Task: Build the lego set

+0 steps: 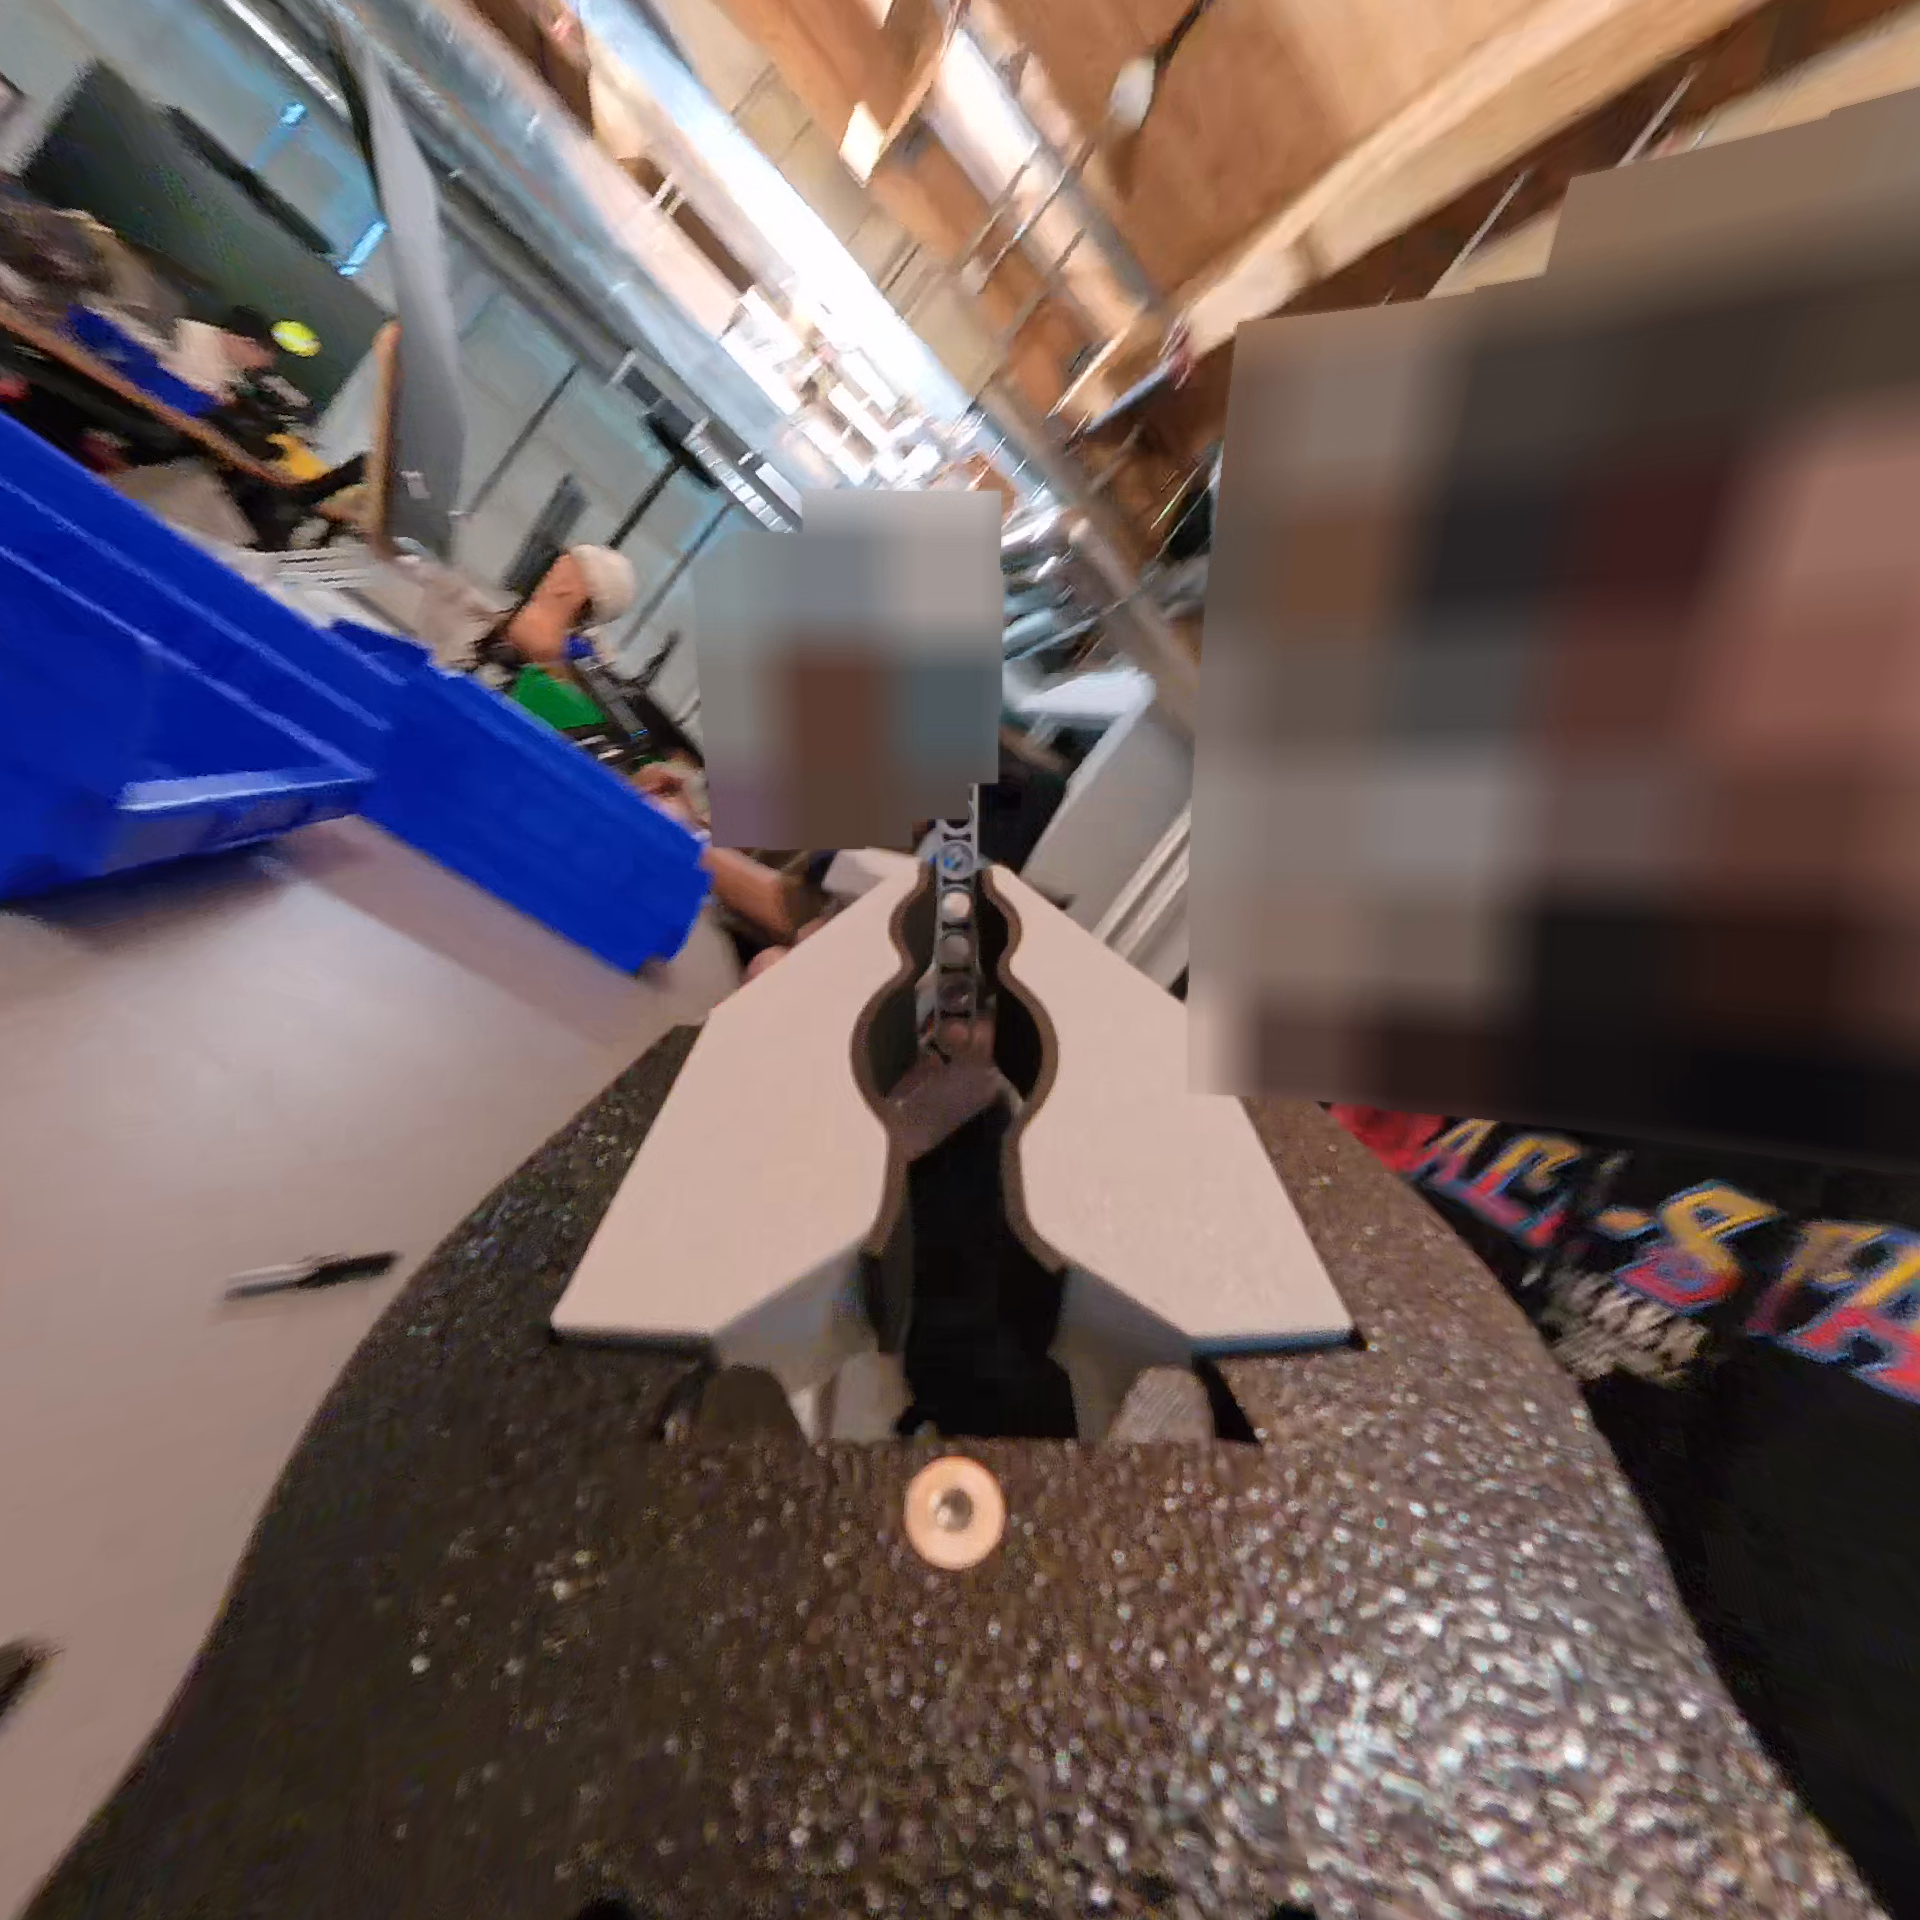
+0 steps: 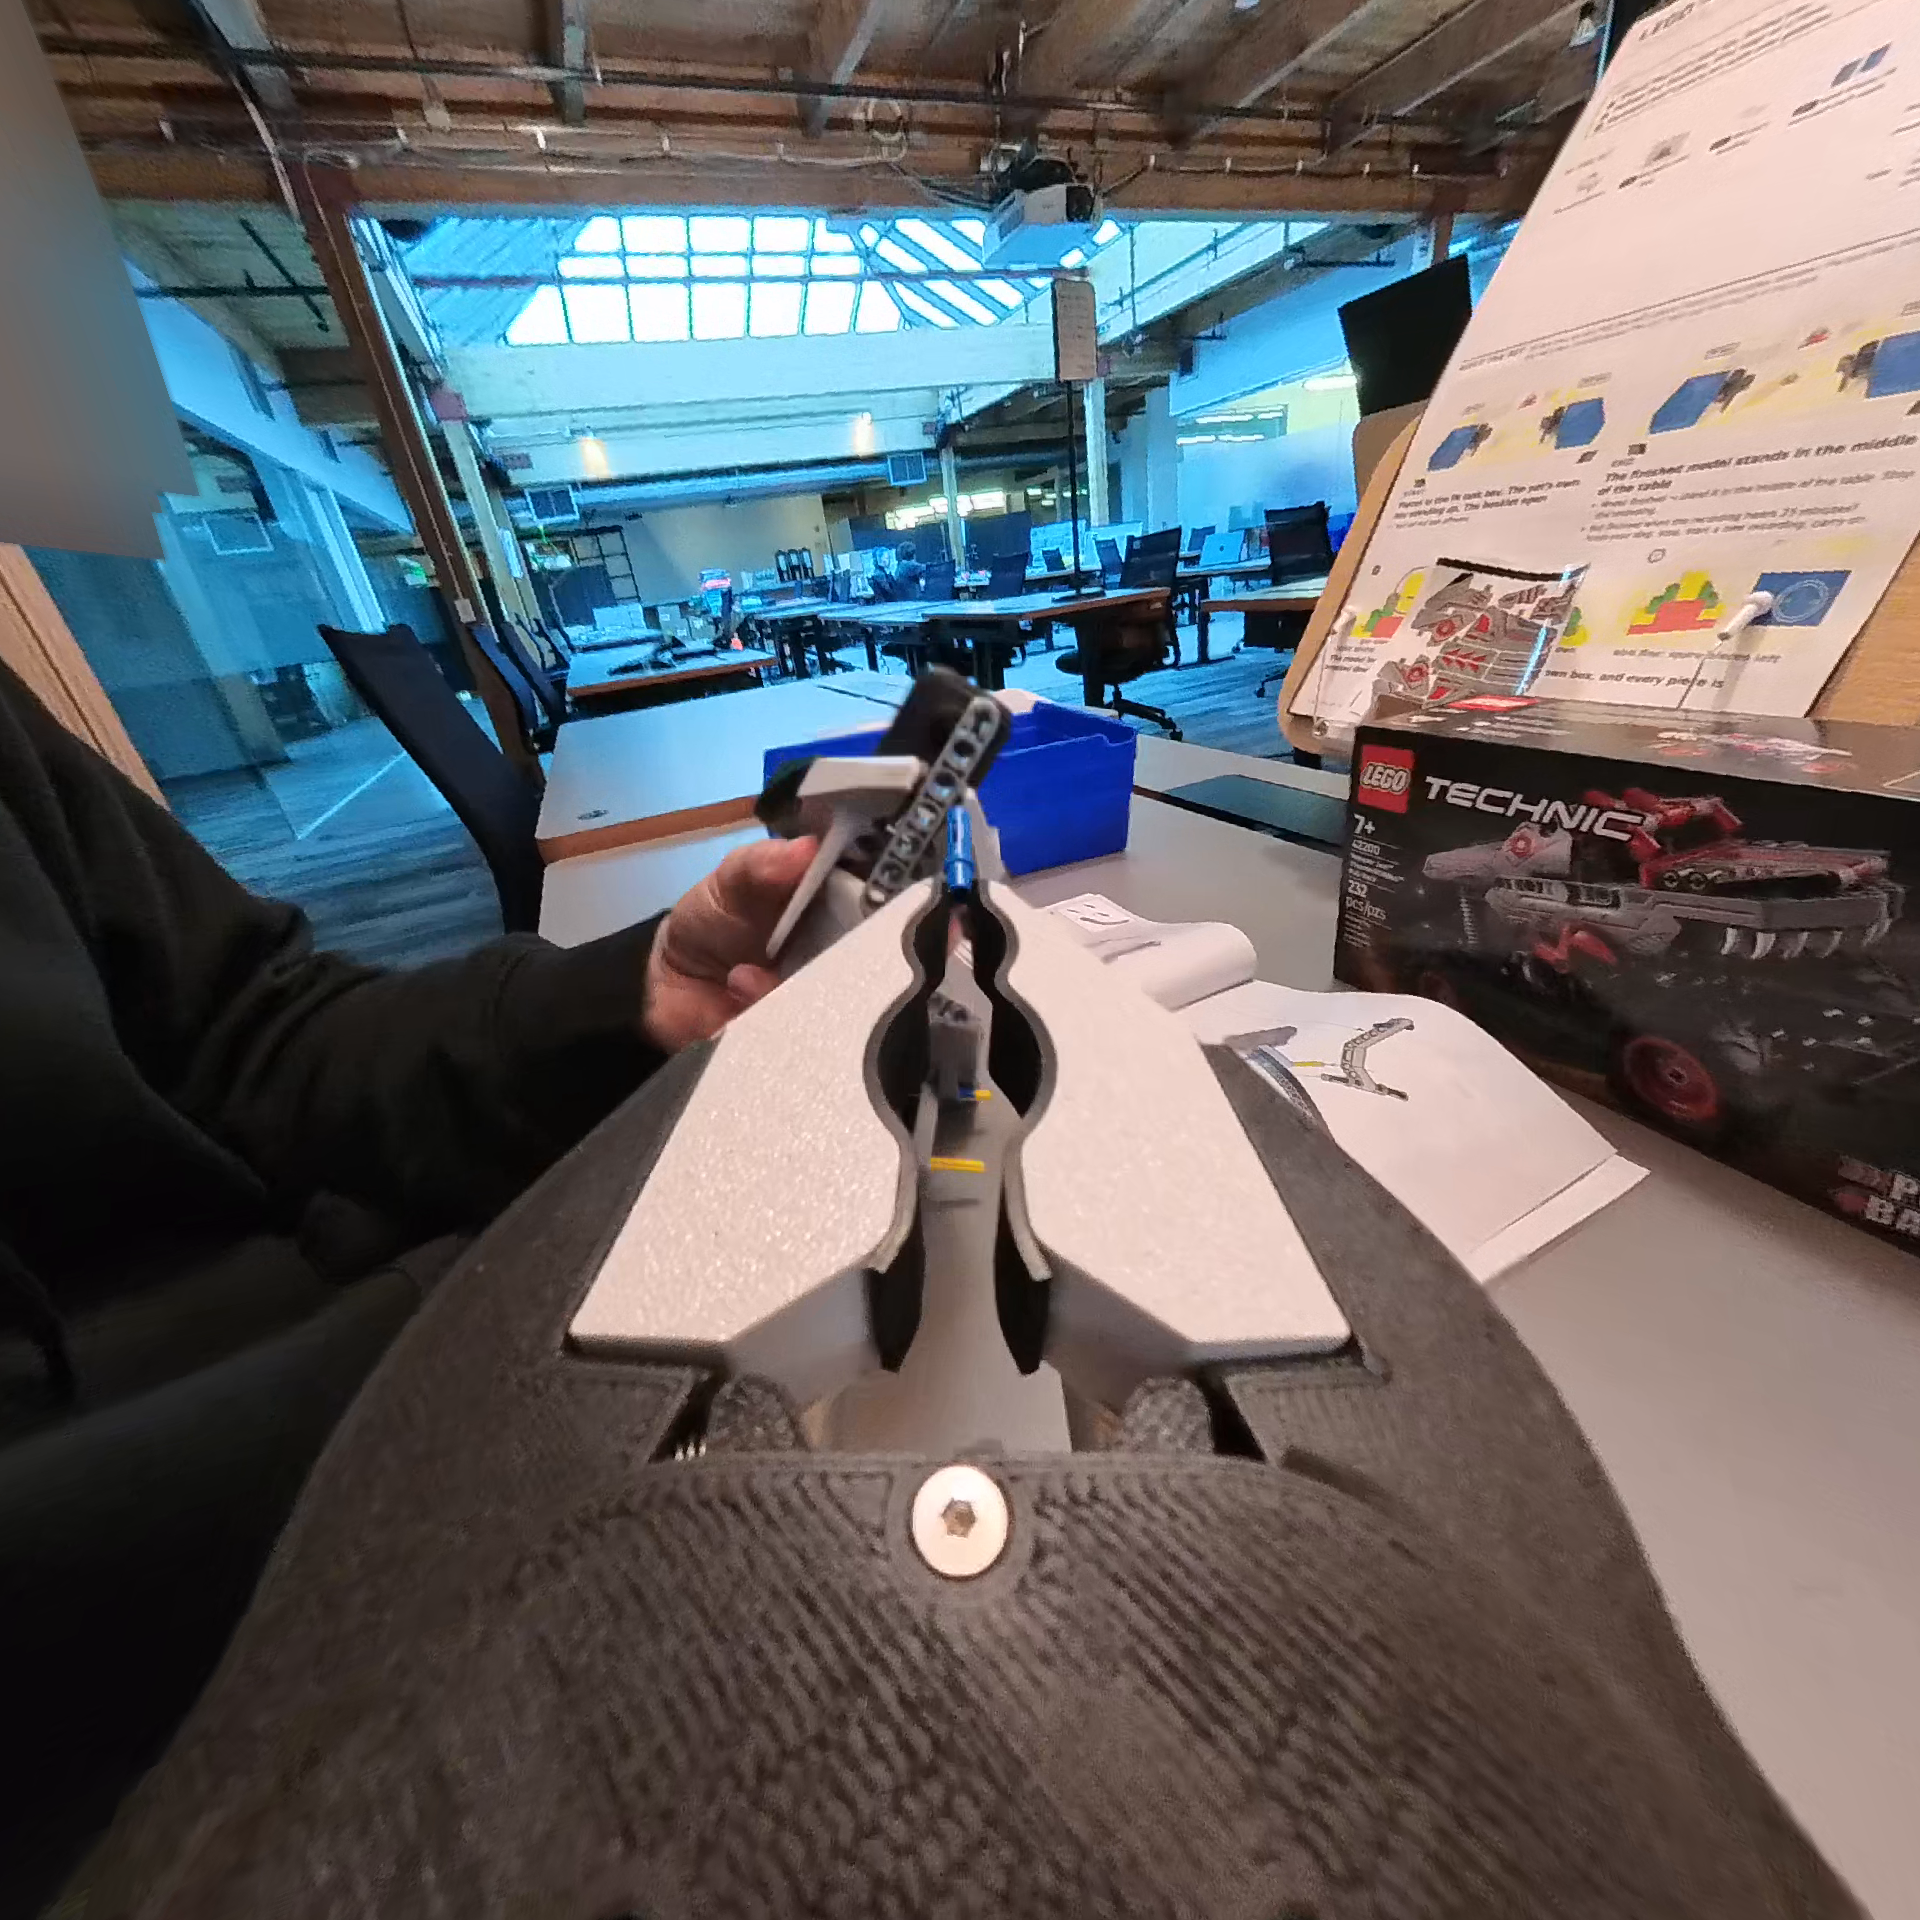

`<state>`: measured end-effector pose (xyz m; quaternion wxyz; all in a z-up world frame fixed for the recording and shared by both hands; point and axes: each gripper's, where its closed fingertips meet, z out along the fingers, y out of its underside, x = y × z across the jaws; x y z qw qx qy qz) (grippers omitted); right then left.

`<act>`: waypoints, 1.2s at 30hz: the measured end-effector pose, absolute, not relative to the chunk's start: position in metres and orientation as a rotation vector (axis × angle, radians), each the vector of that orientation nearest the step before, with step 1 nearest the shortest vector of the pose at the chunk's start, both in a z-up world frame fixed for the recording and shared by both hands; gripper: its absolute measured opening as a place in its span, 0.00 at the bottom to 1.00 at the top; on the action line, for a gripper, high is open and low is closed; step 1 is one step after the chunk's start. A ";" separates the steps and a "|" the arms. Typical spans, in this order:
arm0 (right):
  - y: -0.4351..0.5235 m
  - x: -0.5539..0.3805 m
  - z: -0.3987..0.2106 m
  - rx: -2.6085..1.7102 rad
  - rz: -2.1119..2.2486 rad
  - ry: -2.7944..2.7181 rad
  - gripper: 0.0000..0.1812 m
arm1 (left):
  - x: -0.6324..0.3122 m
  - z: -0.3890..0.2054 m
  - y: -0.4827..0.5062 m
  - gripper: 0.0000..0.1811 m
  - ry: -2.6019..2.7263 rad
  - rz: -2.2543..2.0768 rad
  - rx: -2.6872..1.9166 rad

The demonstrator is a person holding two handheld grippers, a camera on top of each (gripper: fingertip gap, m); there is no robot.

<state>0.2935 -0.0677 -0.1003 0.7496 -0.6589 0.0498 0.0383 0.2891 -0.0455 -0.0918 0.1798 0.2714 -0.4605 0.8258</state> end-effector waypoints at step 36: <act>-0.081 0.319 -0.167 -1.688 -0.015 0.143 0.01 | 0.305 -0.277 -0.047 0.03 -2.940 0.970 1.155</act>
